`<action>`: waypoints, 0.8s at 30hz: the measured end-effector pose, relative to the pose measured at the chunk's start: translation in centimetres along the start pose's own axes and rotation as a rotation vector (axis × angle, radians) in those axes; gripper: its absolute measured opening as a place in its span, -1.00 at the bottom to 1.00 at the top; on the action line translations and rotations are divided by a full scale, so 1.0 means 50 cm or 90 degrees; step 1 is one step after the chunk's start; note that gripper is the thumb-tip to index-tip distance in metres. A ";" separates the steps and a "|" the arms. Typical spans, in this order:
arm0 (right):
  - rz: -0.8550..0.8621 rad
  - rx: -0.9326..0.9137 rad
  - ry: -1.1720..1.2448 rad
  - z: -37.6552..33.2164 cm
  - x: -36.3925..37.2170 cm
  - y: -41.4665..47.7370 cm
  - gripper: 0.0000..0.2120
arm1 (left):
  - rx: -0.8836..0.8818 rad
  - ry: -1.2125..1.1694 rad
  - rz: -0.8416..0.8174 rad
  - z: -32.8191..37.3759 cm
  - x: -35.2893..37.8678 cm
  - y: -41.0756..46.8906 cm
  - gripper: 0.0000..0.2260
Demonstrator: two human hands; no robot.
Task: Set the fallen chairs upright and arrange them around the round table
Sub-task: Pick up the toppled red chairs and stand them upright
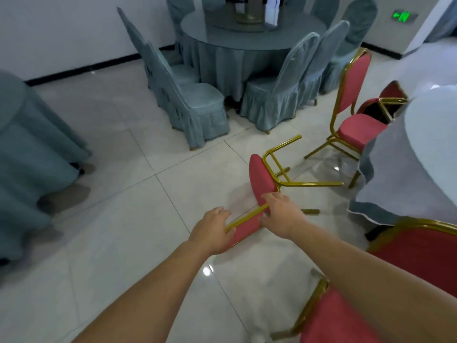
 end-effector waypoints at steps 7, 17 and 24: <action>-0.111 -0.096 -0.025 -0.124 0.117 0.163 -0.33 | -0.117 -0.049 -0.014 -0.196 0.026 0.060 -0.45; -0.213 -0.335 -0.126 -0.316 0.275 0.492 -0.37 | -0.428 -0.263 0.108 -0.428 0.046 0.184 -0.57; -0.321 -0.257 -0.106 -0.272 0.511 0.516 -0.36 | -0.615 -0.566 0.228 -0.514 0.144 0.320 -0.74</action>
Point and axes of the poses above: each hand's wrist, its own y-axis towards the middle knuckle, its own x-axis out of the palm, z = x × y, the point moved 5 cm from there along y, towards the middle knuckle, and after that the axes turned 13 degrees about z, right-handed, at the moved point
